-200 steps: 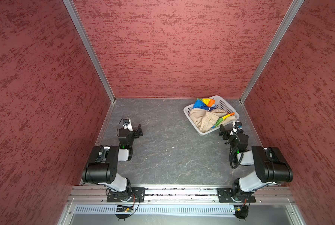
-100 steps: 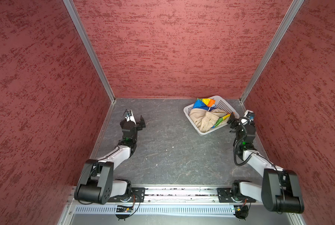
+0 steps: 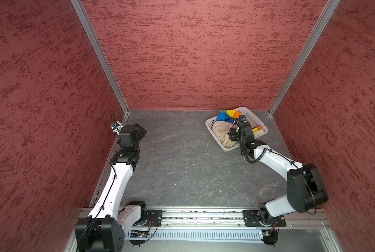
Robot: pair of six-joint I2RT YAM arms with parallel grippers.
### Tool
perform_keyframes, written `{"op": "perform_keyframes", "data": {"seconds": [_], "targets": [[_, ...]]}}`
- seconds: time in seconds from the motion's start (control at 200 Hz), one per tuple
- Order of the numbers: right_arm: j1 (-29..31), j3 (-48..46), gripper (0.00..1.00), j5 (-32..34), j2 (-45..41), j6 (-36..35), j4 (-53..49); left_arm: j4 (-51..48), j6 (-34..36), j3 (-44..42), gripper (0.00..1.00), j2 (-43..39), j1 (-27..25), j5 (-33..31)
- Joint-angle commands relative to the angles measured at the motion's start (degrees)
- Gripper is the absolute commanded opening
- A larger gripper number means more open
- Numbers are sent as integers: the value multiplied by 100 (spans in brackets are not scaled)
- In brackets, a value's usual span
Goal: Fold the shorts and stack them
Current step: 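Reach the right gripper into the basket to the shorts while the left arm advances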
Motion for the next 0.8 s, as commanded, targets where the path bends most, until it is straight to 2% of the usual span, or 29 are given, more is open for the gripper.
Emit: {"op": "perform_keyframes", "data": {"seconds": [0.0, 0.1, 0.18, 0.316, 0.461, 0.596, 0.797], "targets": [[233, 442, 58, -269, 265, 226, -453, -647, 12, 102, 77, -34, 99, 1006], [372, 730, 53, -268, 602, 393, -587, -543, -87, 17, 65, 5, 91, 1395], [390, 955, 53, -166, 797, 653, -763, -475, -177, 8, 56, 185, 54, 1677], [392, 1379, 78, 186, 911, 1167, -1307, -605, -196, 198, 49, 702, -166, 2002], [325, 1699, 87, 222, 791, 1638, -1852, -433, -210, 292, 50, 1193, -910, 1968], [154, 1741, 91, 54, 579, 2001, -2197, -218, -308, 550, 63, 1806, -1689, 1945], [-314, 1484, 89, -502, 367, 2110, -2161, -207, -195, 1596, 59, 3091, -2629, 2270]]}}
